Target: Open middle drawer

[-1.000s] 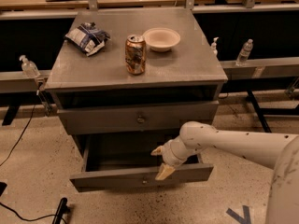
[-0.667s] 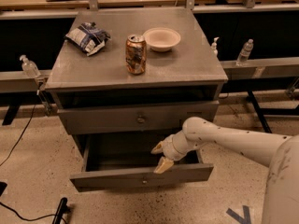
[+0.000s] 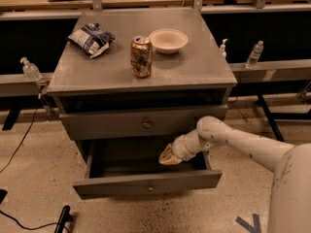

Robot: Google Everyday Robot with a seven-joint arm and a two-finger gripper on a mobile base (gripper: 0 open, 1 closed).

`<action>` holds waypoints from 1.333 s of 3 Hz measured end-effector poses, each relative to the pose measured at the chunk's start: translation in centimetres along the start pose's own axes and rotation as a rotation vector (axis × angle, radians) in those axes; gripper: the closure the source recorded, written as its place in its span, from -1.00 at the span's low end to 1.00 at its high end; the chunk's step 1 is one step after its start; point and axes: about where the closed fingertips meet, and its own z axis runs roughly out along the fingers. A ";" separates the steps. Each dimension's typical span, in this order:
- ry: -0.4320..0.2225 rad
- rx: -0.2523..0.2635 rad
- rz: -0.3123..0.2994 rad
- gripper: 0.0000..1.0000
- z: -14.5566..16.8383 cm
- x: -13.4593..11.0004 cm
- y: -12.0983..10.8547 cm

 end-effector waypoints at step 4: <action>0.059 -0.146 -0.040 1.00 6.1 -0.3 4.5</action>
Offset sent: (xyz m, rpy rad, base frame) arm -0.0227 0.0355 -0.0516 -0.0727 0.0895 0.1160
